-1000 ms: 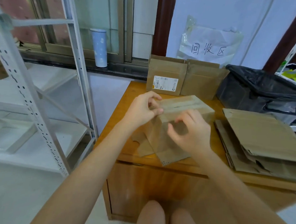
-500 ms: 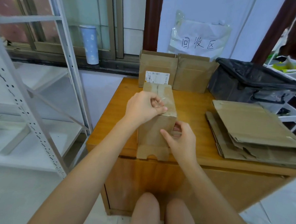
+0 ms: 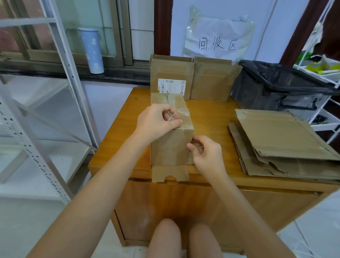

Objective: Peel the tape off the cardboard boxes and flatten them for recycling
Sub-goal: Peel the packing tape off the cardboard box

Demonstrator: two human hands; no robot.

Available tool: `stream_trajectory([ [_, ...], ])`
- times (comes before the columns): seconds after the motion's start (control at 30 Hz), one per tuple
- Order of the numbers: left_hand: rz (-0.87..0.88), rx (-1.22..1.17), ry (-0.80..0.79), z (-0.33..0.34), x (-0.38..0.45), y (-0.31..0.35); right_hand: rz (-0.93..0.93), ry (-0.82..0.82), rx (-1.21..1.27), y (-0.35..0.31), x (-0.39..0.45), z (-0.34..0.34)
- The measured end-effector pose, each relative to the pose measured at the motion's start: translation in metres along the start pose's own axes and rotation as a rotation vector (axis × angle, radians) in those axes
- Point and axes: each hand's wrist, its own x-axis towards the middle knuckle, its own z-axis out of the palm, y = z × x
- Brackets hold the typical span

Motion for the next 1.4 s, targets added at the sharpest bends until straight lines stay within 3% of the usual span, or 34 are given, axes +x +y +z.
stream_trajectory([
  [0.17,0.005,0.027,0.020,0.002,-0.002,0.002,0.442,-0.095,0.641,-0.004,0.008,-0.016],
  [0.27,0.003,0.042,0.030,0.003,-0.004,0.002,0.566,-0.170,0.710,-0.012,0.020,-0.021],
  [0.5,0.018,0.087,0.055,0.006,-0.005,0.004,0.410,-0.202,0.441,-0.007,0.024,-0.019],
  [0.8,0.073,-0.104,0.007,-0.004,-0.005,-0.010,0.349,-0.215,0.456,-0.005,0.018,-0.019],
  [1.07,0.100,-0.127,-0.062,-0.013,0.000,-0.015,0.176,-0.042,0.471,-0.001,-0.004,0.010],
  [1.4,0.084,-0.121,-0.048,-0.011,-0.001,-0.013,0.225,0.014,0.490,0.009,-0.003,0.021],
])
